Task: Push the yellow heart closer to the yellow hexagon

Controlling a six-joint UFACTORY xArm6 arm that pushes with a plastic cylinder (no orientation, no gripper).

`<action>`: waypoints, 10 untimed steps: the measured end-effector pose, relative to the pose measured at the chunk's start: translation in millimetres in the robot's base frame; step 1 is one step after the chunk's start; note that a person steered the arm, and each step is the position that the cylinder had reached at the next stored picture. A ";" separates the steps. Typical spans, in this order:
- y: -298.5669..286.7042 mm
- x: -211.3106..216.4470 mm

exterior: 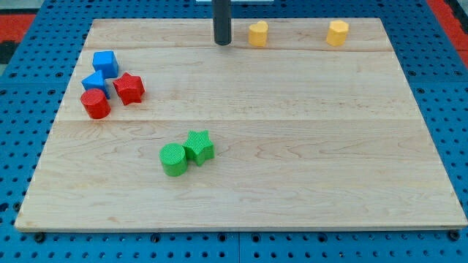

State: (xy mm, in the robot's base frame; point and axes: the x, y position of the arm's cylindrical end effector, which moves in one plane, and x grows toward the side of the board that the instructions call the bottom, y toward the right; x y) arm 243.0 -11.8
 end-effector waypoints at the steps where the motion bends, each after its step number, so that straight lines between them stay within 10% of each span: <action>1: 73.6 -3.1; 5: 141.4 -25.8; 10: 62.6 -13.0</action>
State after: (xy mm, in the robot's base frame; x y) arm 230.0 50.8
